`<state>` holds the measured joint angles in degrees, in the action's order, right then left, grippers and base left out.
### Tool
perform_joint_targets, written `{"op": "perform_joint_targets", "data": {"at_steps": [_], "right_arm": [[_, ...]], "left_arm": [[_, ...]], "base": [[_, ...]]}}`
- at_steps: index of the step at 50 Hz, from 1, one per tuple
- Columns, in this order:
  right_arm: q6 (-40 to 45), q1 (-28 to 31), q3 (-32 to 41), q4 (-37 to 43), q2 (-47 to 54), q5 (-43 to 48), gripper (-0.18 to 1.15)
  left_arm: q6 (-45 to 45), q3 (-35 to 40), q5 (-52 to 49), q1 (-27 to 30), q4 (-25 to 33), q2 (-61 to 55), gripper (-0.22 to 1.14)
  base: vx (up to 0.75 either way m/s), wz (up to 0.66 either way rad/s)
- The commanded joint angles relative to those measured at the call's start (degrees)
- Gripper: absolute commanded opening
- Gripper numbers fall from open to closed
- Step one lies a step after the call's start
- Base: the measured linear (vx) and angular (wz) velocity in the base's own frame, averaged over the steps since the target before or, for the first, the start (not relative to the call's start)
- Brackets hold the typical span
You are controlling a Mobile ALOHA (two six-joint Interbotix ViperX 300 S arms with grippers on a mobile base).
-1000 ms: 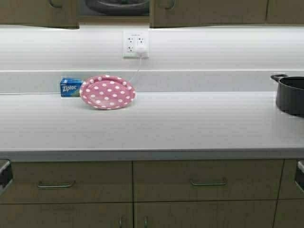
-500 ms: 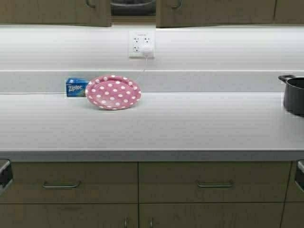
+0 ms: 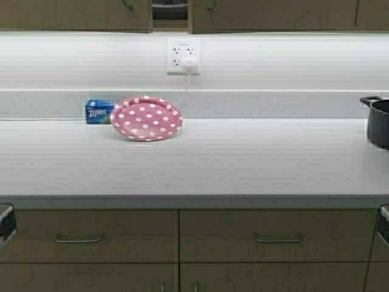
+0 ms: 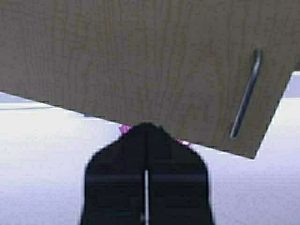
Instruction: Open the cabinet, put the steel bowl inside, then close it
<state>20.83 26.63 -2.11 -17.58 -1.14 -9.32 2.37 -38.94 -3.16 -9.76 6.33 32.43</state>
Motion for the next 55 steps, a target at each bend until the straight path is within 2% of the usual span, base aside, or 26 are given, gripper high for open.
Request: {"op": "perform_joint_targets", "data": {"at_steps": [1, 12, 16, 26, 37, 43, 49, 55], "right_arm": [[0.18, 0.53, -3.69, 0.0, -6.77, 0.0, 0.06], [0.09, 1.67, -17.84, 0.0, -18.19, 0.0, 0.06], [0.18, 1.67, -20.92, 0.0, -20.48, 0.09, 0.06], [0.0, 1.67, -22.94, 0.0, -22.32, 0.09, 0.06], [0.18, 1.67, -23.03, 0.0, -21.71, 0.09, 0.06], [0.0, 1.67, -23.29, 0.0, -21.62, 0.0, 0.06], [-0.18, 1.67, -23.38, 0.0, -21.8, -0.44, 0.06], [-0.18, 1.67, -23.73, -0.09, -22.32, -0.53, 0.06]], "left_arm": [[-0.09, -0.26, 0.44, -0.09, 0.09, 0.88, 0.04], [-0.09, 0.97, 2.9, -1.23, 0.09, -0.09, 0.04], [0.0, 3.08, 3.69, -1.93, 0.09, -1.85, 0.04], [-0.09, 11.07, 4.31, -2.9, 0.09, -9.84, 0.04], [-1.05, 24.96, 4.75, -3.87, 0.09, -24.7, 0.04], [-1.93, 30.06, 4.75, -4.13, 0.18, -30.67, 0.04], [-2.46, 29.44, 4.22, -4.13, 0.18, -30.5, 0.04], [-2.81, 23.38, 4.48, -4.22, 0.18, -24.61, 0.04]], "base": [[0.05, 0.05], [0.06, 0.05], [0.05, 0.04], [0.05, 0.02], [0.05, 0.0], [0.04, -0.01], [0.03, -0.02], [0.02, -0.01]]}}
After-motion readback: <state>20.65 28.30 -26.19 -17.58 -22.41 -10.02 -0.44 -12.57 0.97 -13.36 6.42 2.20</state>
